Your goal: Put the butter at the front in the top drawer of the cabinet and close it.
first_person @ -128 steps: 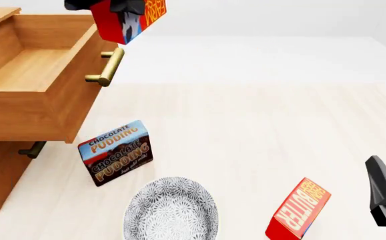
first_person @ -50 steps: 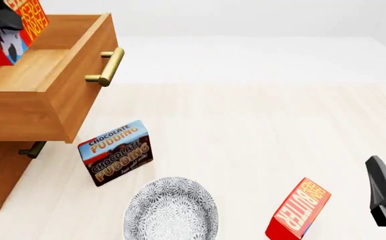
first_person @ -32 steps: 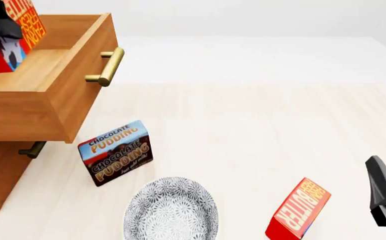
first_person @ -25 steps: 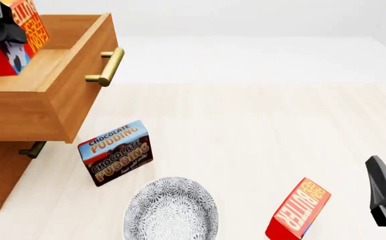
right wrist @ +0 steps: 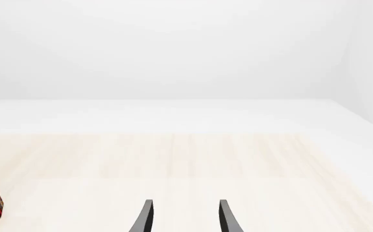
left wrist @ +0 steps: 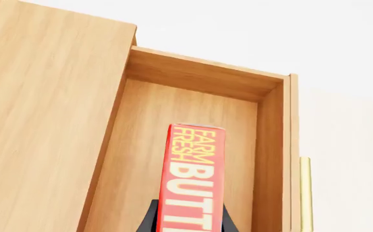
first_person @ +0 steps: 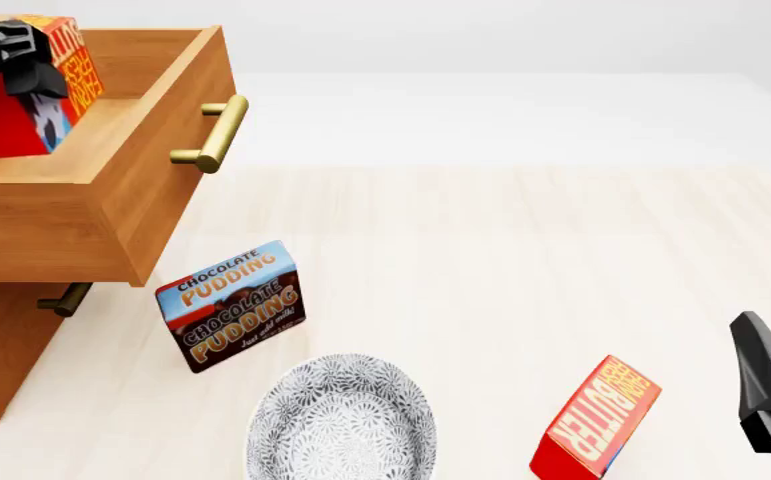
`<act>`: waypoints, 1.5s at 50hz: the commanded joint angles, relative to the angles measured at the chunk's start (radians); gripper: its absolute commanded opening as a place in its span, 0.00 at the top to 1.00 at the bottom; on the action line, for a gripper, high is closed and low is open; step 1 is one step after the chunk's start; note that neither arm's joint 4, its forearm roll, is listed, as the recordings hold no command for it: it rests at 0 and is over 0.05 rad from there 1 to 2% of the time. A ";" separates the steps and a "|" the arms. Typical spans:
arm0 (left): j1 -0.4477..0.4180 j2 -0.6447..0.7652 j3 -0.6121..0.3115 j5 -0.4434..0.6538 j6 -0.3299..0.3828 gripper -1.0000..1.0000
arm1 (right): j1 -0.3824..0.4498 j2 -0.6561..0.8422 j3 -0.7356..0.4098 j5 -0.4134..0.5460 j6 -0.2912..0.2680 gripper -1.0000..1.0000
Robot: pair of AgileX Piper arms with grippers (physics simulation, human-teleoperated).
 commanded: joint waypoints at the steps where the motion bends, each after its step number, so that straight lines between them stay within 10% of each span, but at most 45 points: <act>1: 0.007 0.047 -0.015 -0.041 0.025 1.00 | 0.000 -0.002 0.000 0.001 0.000 0.00; 65: -0.037 0.094 0.140 -0.202 -0.019 1.00 | 0.000 -0.002 0.000 0.001 0.000 0.00; 66: -0.037 0.093 0.139 -0.201 -0.020 0.00 | 0.000 -0.002 0.000 0.001 0.000 0.00; 75: -0.039 0.070 0.124 -0.178 -0.013 0.00 | 0.000 -0.002 0.000 0.001 0.000 0.00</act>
